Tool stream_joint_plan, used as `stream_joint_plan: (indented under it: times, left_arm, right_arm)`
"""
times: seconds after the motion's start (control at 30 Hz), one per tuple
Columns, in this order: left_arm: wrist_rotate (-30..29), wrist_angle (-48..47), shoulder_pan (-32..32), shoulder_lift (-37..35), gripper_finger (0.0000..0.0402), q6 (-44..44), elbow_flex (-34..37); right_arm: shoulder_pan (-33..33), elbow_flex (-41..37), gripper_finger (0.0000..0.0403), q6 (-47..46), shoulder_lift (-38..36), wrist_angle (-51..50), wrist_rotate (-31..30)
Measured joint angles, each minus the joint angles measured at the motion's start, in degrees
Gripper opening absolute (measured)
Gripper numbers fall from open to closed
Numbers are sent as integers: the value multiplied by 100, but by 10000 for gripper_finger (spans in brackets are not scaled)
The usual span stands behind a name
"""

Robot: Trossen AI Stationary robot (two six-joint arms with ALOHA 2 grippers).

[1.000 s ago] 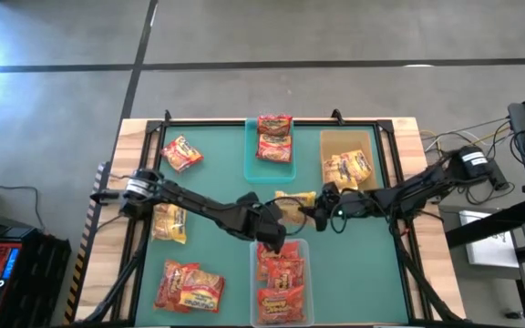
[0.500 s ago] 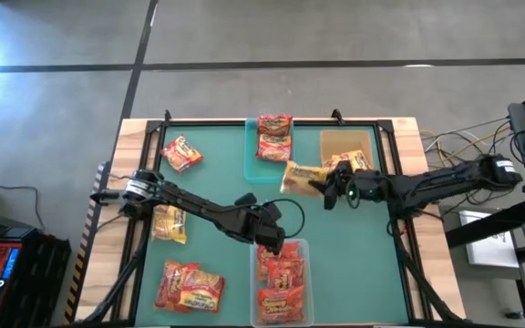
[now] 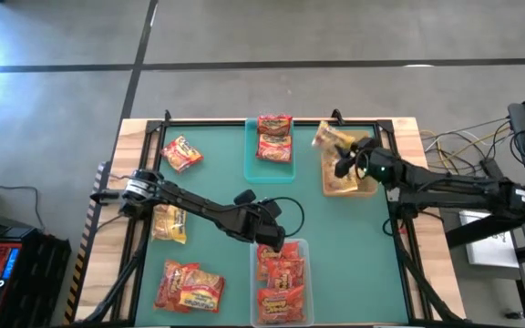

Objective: Sort Maruchan noodles
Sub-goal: Put the top yellow noodle pack into the transparent orange bin

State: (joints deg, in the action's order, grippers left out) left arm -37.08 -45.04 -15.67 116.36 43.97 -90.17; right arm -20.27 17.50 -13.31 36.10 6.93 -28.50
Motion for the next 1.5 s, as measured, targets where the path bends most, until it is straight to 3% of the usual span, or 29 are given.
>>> stream_joint_plan:
  times: [0.2,0.33,0.67,0.87,1.2,1.33,1.5]
  left_arm:
    - [0,0,12,0,75,8,0]
    - [0,1,19,0,75,8,0]
    - [-4,2,36,0,75,8,0]
    - [-4,2,36,0,75,-42,0]
    - [-4,2,40,0,75,-58,2]
    - [-4,2,40,0,75,-58,2]
    - [-4,2,40,0,75,-58,4]
  right_arm:
    - [-553,0,125,1542,-21,-251,38]
    - [-813,0,126,2070,162,-517,40]
    - [-1311,0,130,2391,740,-507,52]
    - [-1426,0,130,2570,826,-275,1267]
    - [-2011,0,136,2179,835,-235,1275]
    - [-2191,0,154,2136,841,-185,1522]
    - [-2366,0,186,1989,846,-26,1238]
